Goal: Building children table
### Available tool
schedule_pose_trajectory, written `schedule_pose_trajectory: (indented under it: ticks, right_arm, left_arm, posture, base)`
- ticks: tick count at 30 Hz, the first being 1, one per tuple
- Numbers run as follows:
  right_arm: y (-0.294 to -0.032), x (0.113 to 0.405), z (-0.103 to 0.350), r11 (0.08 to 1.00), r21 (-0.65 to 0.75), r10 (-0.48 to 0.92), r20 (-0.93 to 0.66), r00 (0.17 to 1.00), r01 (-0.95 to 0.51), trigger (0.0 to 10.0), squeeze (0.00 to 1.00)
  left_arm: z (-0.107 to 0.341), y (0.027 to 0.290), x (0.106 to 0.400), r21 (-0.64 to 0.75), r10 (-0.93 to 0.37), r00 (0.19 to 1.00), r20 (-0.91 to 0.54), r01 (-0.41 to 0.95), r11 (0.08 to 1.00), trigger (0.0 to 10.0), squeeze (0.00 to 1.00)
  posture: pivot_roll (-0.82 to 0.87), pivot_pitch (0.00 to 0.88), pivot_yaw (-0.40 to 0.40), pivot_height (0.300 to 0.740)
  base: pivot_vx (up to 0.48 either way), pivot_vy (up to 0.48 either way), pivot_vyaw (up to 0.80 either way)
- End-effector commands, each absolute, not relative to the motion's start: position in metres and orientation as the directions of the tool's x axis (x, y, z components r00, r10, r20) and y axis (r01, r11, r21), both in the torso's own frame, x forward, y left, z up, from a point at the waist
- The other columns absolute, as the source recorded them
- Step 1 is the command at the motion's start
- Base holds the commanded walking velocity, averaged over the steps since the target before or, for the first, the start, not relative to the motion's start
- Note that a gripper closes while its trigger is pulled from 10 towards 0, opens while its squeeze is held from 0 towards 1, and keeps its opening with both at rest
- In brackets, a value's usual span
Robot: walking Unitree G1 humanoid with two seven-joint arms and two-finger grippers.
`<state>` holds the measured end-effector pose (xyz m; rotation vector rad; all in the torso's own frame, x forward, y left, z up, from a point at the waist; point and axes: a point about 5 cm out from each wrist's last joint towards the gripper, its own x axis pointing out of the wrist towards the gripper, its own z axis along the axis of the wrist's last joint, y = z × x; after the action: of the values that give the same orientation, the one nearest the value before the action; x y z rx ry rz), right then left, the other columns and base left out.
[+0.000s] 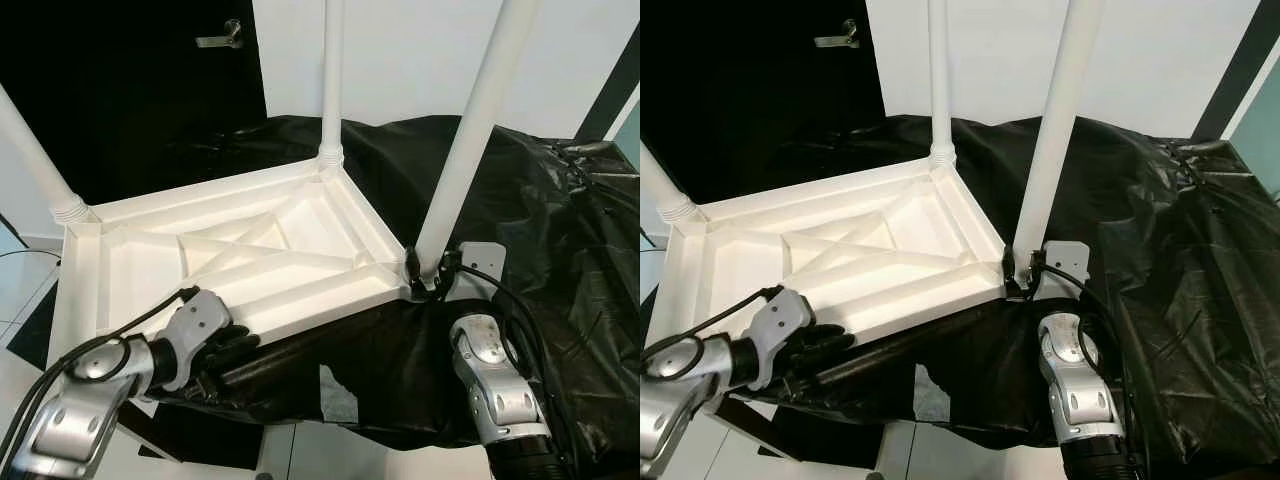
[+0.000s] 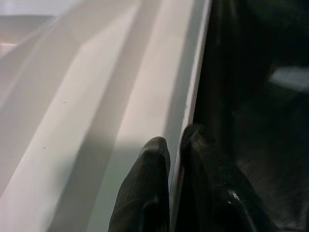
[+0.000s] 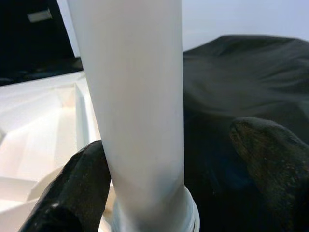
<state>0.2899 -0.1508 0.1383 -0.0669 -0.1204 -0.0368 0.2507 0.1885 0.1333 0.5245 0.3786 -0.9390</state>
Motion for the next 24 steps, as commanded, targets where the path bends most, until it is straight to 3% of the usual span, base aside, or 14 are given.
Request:
schedule_pose_trajectory:
  ticks: [1,8,9,10,13,14,15,16,17,18,24]
  right_arm:
    - [-0.152,0.288,0.142,0.997,-0.061,-0.042,0.137,0.990,0.050,10.0,0.00]
    - [-0.158,0.281,0.145,0.997,-0.058,-0.050,0.150,0.988,0.059,10.0,0.00]
    - [-0.159,0.280,0.145,0.996,-0.059,-0.054,0.151,0.987,0.063,10.0,0.00]
    - [-0.160,0.278,0.145,0.996,-0.055,-0.057,0.156,0.986,0.067,10.0,0.00]
    - [-0.161,0.276,0.145,0.996,-0.053,-0.058,0.159,0.986,0.067,10.0,0.00]
    - [-0.161,0.274,0.145,0.996,-0.050,-0.062,0.161,0.985,0.071,10.0,0.00]
    - [-0.162,0.271,0.145,0.995,-0.053,-0.070,0.165,0.984,0.080,10.0,0.00]
    - [-0.162,0.271,0.145,0.995,-0.053,-0.070,0.165,0.984,0.080,10.0,0.00]
    - [-0.163,0.269,0.145,0.995,-0.056,-0.076,0.168,0.983,0.087,10.0,0.00]
    - [-0.163,0.266,0.145,0.994,-0.058,-0.082,0.172,0.982,0.094,10.0,0.00]
    - [-0.166,0.258,0.146,0.993,-0.042,-0.105,0.174,0.979,0.113,10.0,0.00]
  left_arm:
    - [0.123,0.192,0.253,0.297,-0.598,0.578,-0.555,0.809,0.507,10.0,0.00]
    - [0.119,0.190,0.259,0.293,-0.585,0.578,-0.568,0.807,0.513,10.0,0.00]
    - [0.120,0.190,0.260,0.286,-0.592,0.575,-0.565,0.809,0.513,10.0,0.92]
    - [0.122,0.191,0.261,0.278,-0.596,0.577,-0.558,0.807,0.522,10.0,1.00]
    - [0.124,0.192,0.262,0.275,-0.595,0.579,-0.557,0.805,0.526,10.0,1.00]
    - [0.125,0.193,0.263,0.283,-0.590,0.582,-0.559,0.803,0.524,10.0,0.77]
    - [0.125,0.193,0.264,0.289,-0.588,0.583,-0.561,0.803,0.521,4.9,0.00]
    - [0.125,0.193,0.264,0.289,-0.588,0.583,-0.561,0.803,0.521,4.9,0.00]
    - [0.124,0.194,0.265,0.293,-0.588,0.582,-0.562,0.805,0.517,1.4,0.00]
    - [0.126,0.192,0.266,0.293,-0.600,0.584,-0.546,0.805,0.516,0.0,0.00]
    - [0.134,0.179,0.277,0.316,-0.635,0.595,-0.493,0.802,0.507,0.0,0.00]
  posture:
    - [0.07,0.000,0.002,0.740]
    - [0.05,0.000,0.020,0.740]
    - [0.04,0.000,0.023,0.740]
    - [0.04,0.000,0.028,0.740]
    - [0.04,0.000,0.030,0.740]
    - [0.04,0.000,0.035,0.740]
    - [0.04,0.000,0.042,0.740]
    - [0.04,0.000,0.042,0.740]
    - [0.04,0.000,0.043,0.740]
    - [0.04,0.000,0.053,0.740]
    - [0.03,0.000,0.062,0.740]
  base:
    - [0.000,0.000,0.00]
    - [0.000,0.000,0.00]
    - [0.000,0.000,0.00]
    - [0.000,0.000,0.00]
    - [0.000,0.000,0.00]
    - [0.000,0.000,0.00]
    - [0.000,0.000,0.00]
    - [0.000,0.000,0.00]
    - [0.000,0.000,0.00]
    - [0.000,0.000,0.00]
    - [0.000,0.000,0.00]
